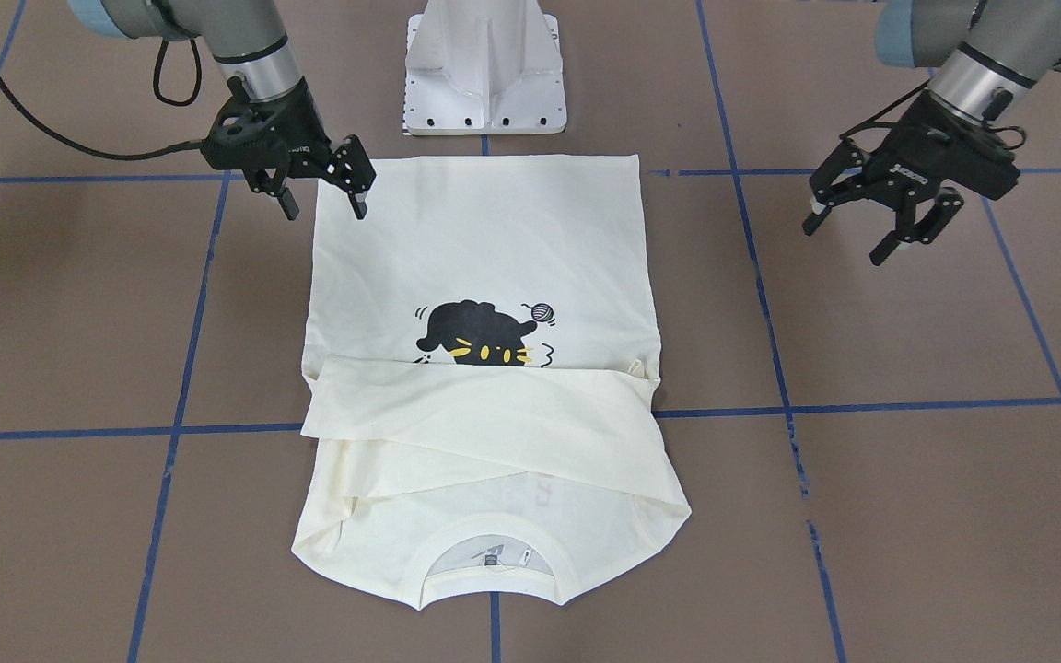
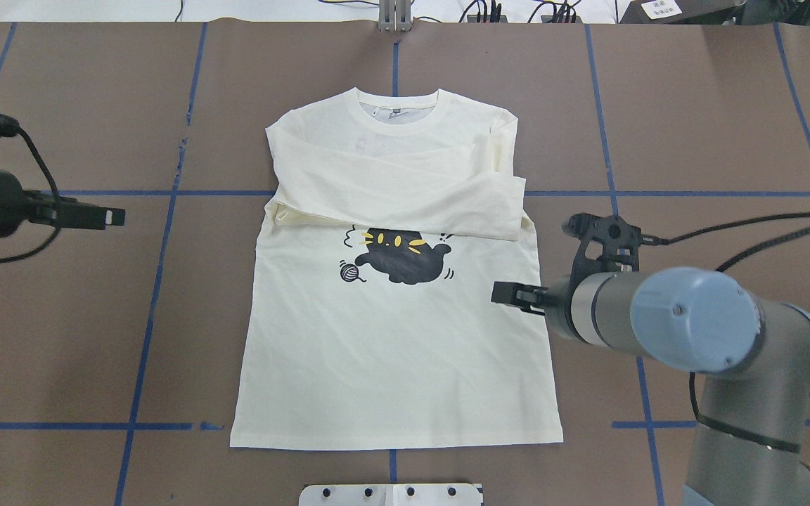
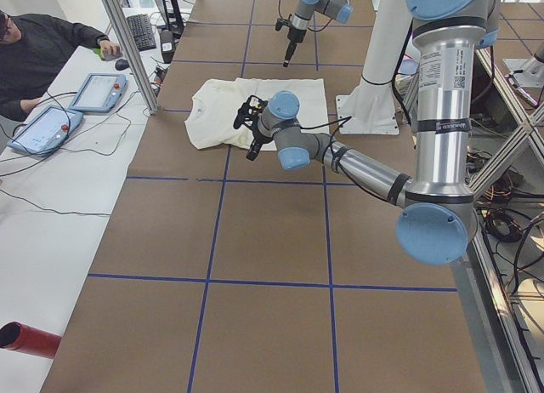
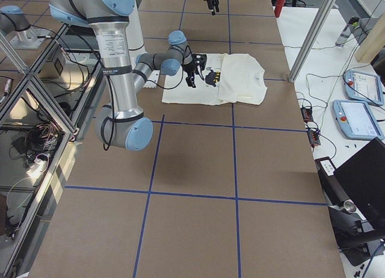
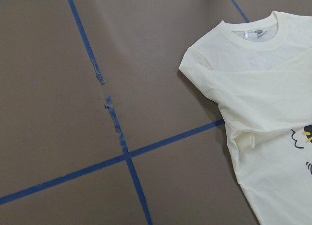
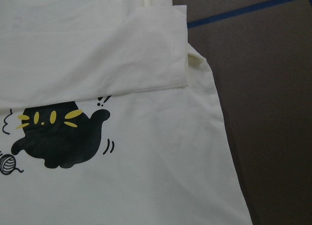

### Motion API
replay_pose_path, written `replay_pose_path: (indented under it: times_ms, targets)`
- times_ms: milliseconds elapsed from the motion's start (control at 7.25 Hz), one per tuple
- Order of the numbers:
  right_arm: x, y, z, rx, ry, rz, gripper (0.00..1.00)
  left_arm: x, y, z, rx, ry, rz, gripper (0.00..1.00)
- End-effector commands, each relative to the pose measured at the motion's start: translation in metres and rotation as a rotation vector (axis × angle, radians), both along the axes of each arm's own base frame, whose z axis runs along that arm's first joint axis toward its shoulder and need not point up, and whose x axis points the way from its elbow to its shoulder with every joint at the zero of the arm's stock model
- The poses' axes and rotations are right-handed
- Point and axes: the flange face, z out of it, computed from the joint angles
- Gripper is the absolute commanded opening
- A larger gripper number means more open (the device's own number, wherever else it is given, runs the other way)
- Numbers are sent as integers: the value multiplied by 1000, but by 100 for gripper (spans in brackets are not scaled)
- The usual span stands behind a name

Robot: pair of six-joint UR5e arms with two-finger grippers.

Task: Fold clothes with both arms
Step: 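Withdraw the right gripper and move both grippers toward the shirt's near hem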

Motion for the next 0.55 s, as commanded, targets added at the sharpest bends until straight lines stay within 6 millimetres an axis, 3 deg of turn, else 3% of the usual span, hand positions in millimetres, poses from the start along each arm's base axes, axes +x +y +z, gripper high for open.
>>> replay_pose_path:
  times_ms: [0, 138, 276, 414]
  targets:
    - [2, 74, 10, -47, -39, 88, 100, 76, 63, -20, -152, 81, -22, 95]
    - [0, 90, 11, -86, -57, 111, 100, 109, 88, -14, -233, 62, -48, 85]
    - [-1, 91, 11, -79, -60, 133, 100, 141, 118, -13, -317, 59, -78, 73]
    - [-1, 90, 11, -74, -58, 140, 100, 160, 140, -8, -396, 72, -94, 63]
